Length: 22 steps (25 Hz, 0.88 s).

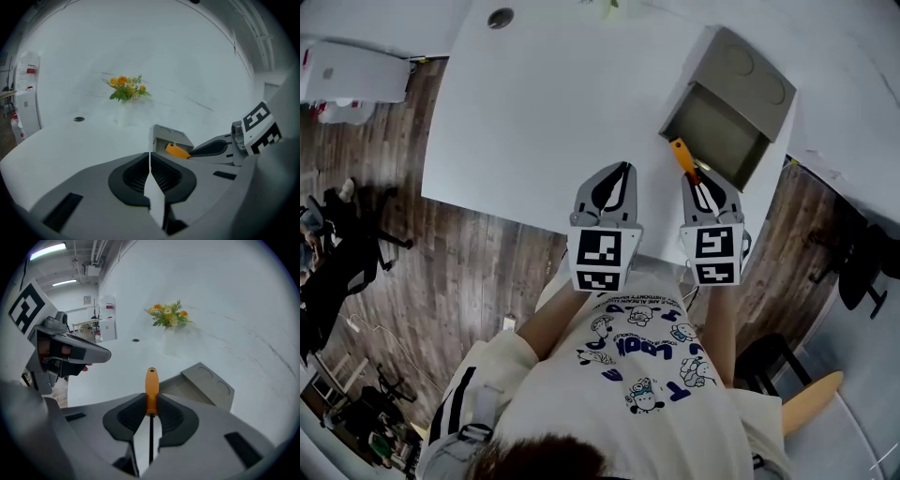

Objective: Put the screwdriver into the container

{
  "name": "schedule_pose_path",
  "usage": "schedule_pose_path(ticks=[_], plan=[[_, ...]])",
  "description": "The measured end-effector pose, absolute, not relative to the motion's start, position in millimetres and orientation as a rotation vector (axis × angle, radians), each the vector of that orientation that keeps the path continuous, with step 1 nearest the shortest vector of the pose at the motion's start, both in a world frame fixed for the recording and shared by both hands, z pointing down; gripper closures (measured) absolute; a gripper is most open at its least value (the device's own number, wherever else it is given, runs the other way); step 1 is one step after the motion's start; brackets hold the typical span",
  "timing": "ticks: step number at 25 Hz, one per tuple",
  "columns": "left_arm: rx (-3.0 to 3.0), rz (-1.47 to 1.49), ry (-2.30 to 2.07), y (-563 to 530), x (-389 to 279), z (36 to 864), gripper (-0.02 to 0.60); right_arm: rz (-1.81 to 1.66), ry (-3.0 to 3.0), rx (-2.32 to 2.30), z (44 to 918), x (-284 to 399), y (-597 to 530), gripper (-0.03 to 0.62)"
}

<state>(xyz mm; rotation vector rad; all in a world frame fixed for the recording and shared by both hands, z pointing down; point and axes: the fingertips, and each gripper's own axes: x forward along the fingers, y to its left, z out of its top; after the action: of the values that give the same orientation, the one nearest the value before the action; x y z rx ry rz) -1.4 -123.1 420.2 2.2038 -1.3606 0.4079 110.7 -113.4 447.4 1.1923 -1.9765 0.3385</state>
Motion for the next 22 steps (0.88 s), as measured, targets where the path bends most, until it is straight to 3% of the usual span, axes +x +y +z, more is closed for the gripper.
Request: schedule_pose_path(ticks=[22], plan=[[2.187, 0.453, -1.320, -165.2, 45.6, 419.9, 0.558, 0.344, -1.967, 1.206, 445.4, 159.6, -182.5, 0.508]])
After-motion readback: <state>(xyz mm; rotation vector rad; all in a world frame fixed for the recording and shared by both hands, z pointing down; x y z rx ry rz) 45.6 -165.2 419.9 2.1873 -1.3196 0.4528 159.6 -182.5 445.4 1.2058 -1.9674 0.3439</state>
